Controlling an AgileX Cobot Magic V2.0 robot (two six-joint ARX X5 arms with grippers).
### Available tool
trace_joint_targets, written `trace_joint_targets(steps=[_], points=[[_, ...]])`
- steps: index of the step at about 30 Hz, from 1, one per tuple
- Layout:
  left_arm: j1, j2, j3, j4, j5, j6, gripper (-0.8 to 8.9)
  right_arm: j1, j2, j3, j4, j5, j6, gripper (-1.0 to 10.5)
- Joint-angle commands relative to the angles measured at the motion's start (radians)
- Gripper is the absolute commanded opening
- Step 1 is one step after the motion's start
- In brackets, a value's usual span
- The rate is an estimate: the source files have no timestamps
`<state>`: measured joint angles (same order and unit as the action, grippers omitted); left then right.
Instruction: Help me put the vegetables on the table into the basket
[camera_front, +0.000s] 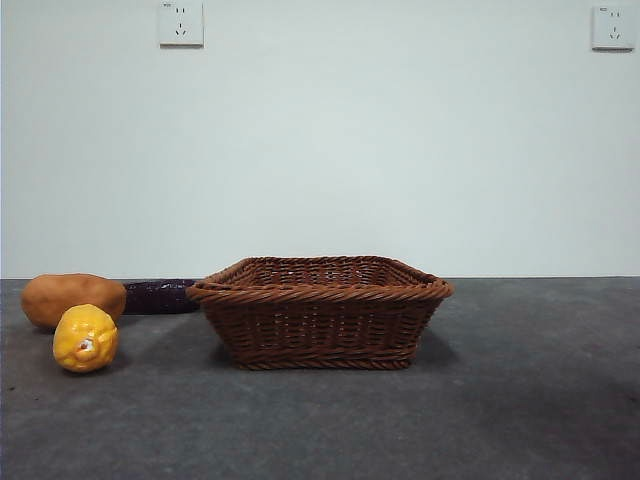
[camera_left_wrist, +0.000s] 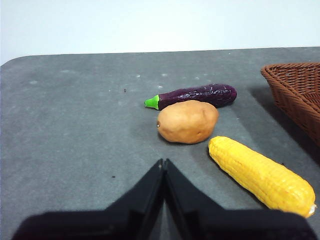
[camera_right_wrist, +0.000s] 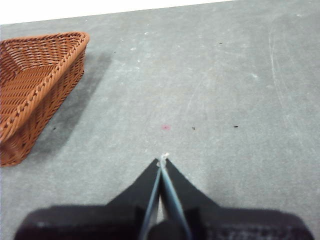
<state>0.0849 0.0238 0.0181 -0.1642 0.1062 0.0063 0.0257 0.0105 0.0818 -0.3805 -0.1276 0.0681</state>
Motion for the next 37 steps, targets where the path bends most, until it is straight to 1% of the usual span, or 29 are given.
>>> trace_joint_targets(steps=[1,3,5,7,9,13,14,17,19,22,24,29,32,35,37], points=[[-0.001,-0.001,-0.011,0.004,0.003,-0.006,-0.04,-0.001,-0.002,-0.006,0.005,0.002,0.01,0.0],[-0.001,-0.001,-0.011,0.004,0.006,-0.009,-0.04,0.0,-0.002,-0.006,0.008,0.002,0.01,0.0],[-0.001,-0.001,-0.011,0.004,0.006,-0.033,-0.03,0.0,-0.002,-0.006,0.023,0.004,0.021,0.0],[-0.001,0.007,-0.011,0.004,0.006,-0.071,-0.04,0.0,-0.002,-0.006,0.021,-0.013,0.079,0.0],[-0.001,0.015,-0.006,-0.001,0.01,-0.126,-0.04,0.0,-0.002,-0.006,0.034,-0.011,0.105,0.0],[-0.001,0.043,0.039,-0.008,0.123,-0.219,-0.06,0.0,-0.001,0.017,0.142,-0.013,0.201,-0.1],[-0.001,0.056,0.057,-0.008,0.142,-0.224,-0.06,0.0,0.0,0.037,0.156,-0.013,0.224,-0.1],[-0.001,0.111,0.127,-0.018,0.164,-0.242,-0.06,0.0,0.027,0.135,0.137,-0.014,0.228,-0.1],[-0.001,0.162,0.2,-0.067,0.164,-0.24,-0.06,0.0,0.078,0.221,0.101,-0.015,0.227,-0.1],[-0.001,0.232,0.294,-0.115,0.174,-0.226,-0.06,0.0,0.164,0.338,0.011,-0.021,0.205,-0.1],[-0.001,0.277,0.351,-0.129,0.218,-0.203,-0.06,0.0,0.23,0.415,-0.064,-0.038,0.166,-0.1],[-0.001,0.389,0.501,-0.189,0.313,-0.196,-0.06,0.0,0.392,0.598,-0.252,-0.105,0.056,-0.1],[-0.001,0.453,0.587,-0.263,0.36,-0.145,-0.06,0.0,0.481,0.696,-0.351,-0.155,-0.001,-0.1],[-0.001,0.52,0.679,-0.378,0.419,-0.071,-0.06,0.0,0.571,0.794,-0.452,-0.203,-0.057,-0.1],[-0.001,0.559,0.735,-0.46,0.438,-0.016,-0.06,0.0,0.622,0.85,-0.507,-0.231,-0.084,-0.1]])
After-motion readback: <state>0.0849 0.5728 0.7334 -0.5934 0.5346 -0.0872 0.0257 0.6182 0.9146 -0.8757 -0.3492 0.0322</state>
